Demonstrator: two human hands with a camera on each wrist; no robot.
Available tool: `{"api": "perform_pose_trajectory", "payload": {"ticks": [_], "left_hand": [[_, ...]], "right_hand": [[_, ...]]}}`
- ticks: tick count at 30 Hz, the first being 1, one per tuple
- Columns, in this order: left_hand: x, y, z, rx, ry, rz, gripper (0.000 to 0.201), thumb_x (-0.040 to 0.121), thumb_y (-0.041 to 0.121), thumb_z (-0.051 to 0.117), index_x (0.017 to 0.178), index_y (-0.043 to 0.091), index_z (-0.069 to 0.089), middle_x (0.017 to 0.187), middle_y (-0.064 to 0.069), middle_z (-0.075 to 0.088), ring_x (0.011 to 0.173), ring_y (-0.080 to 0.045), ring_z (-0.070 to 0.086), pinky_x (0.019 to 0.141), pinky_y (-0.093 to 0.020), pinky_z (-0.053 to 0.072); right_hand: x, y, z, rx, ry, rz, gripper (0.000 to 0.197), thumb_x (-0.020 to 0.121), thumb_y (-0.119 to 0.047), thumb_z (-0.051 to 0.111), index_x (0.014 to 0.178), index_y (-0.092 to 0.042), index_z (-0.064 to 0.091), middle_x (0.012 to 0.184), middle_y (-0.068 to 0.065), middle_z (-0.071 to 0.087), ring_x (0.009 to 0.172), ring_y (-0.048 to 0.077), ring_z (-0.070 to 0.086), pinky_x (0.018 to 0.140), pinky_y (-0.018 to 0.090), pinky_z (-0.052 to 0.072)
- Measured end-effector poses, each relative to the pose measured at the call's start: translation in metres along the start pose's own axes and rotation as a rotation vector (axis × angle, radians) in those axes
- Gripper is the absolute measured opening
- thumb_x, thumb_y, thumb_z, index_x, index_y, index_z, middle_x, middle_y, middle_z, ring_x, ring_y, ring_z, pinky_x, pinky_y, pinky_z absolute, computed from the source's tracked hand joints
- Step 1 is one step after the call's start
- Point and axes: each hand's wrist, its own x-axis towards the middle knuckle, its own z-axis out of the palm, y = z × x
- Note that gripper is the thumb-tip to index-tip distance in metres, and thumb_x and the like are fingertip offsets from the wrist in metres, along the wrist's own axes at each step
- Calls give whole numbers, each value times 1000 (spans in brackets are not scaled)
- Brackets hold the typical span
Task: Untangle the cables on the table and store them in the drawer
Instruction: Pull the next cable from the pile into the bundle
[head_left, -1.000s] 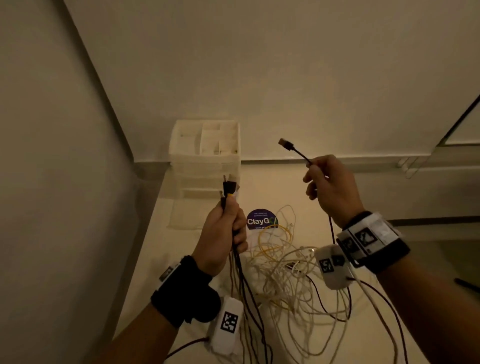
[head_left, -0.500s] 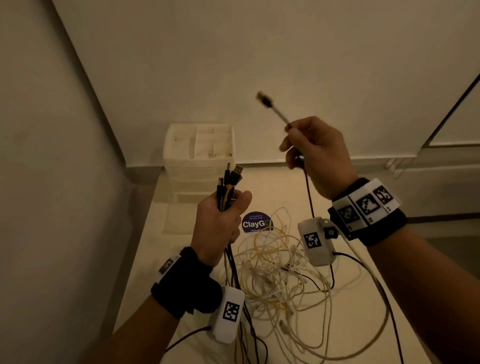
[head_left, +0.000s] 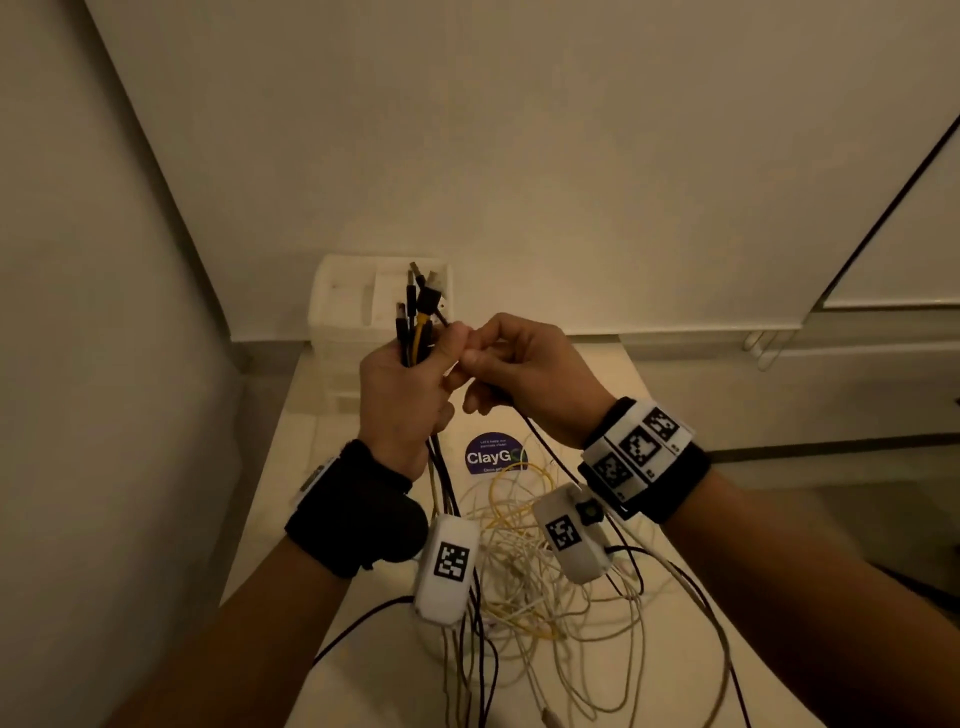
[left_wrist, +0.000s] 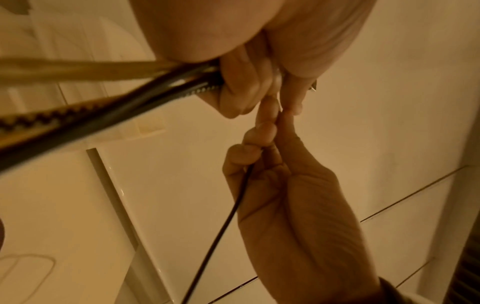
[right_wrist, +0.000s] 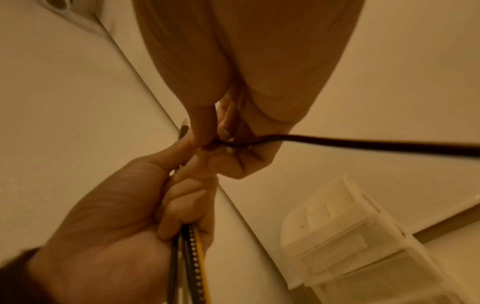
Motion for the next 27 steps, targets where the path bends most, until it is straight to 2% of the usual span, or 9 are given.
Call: {"api": "perform_pose_trajectory", "payload": {"ticks": [3, 7, 13, 15, 16, 19, 22, 24, 27], "left_hand": [[2, -1, -4, 18, 24, 37, 17, 92, 20, 64, 79, 10, 59, 51, 0, 39, 34, -8, 26, 35, -17, 21], [5, -1, -7, 16, -11, 57, 15, 93, 18, 61, 89, 4, 56, 52, 0, 26, 35, -8, 20, 34, -17, 19], [-4, -18, -4, 116, -136, 31, 21, 92, 20, 63, 84, 4, 53, 63, -10, 26, 38, -11, 21, 36, -19, 20], [-9, -24, -1, 142, -175, 24, 20, 92, 21, 63, 83, 4, 57, 62, -10, 30, 38, -12, 22, 38, -19, 22], [-11, -27, -1, 161, -194, 24, 19, 92, 22, 63, 82, 6, 58, 58, -8, 31, 38, -12, 24, 39, -20, 23], [-16, -33, -1, 240, -266, 21, 18, 93, 19, 61, 81, 7, 59, 48, 13, 39, 38, -4, 33, 43, -23, 27], [-29, -36, 3, 286, -448, 42, 18, 94, 11, 59, 77, 17, 59, 45, 15, 45, 37, 0, 40, 43, -12, 33], [-37, -37, 7, 333, -562, 82, 20, 94, 6, 58, 85, 23, 62, 49, 20, 54, 43, 5, 48, 49, -7, 36], [-42, -42, 10, 327, -608, 76, 10, 94, 3, 57, 92, 11, 64, 50, 23, 57, 46, 9, 51, 50, -5, 36]], "right_hand": [[4, 5, -6, -68, 3, 44, 11, 94, -10, 57, 97, 1, 56, 90, 25, 69, 69, 31, 66, 64, 36, 52], [9, 16, -30, -112, 106, 150, 17, 95, -21, 57, 92, -5, 58, 92, 17, 72, 79, 28, 68, 73, 39, 51], [25, 33, -60, -143, 563, 137, 13, 91, -18, 59, 85, -7, 62, 73, 8, 71, 64, 19, 64, 66, 37, 50], [26, 35, -60, -104, 650, 103, 12, 89, -18, 60, 82, -8, 62, 65, 5, 68, 58, 17, 60, 62, 34, 48], [26, 35, -59, -89, 662, 88, 12, 88, -18, 60, 80, -8, 62, 61, 4, 66, 56, 17, 59, 61, 34, 47], [25, 31, -54, -80, 615, 50, 12, 87, -15, 61, 78, -7, 62, 57, 3, 62, 53, 17, 55, 59, 33, 45], [25, 25, -46, -98, 591, 22, 14, 88, -14, 61, 76, -6, 60, 55, 3, 59, 50, 15, 53, 55, 29, 44], [26, 25, -40, -121, 609, 19, 14, 88, -13, 60, 76, -4, 60, 55, 5, 57, 48, 14, 52, 52, 23, 43], [22, 31, -36, -102, 618, 49, 15, 89, -13, 59, 76, -5, 60, 57, 6, 57, 47, 14, 51, 49, 22, 43]]}}
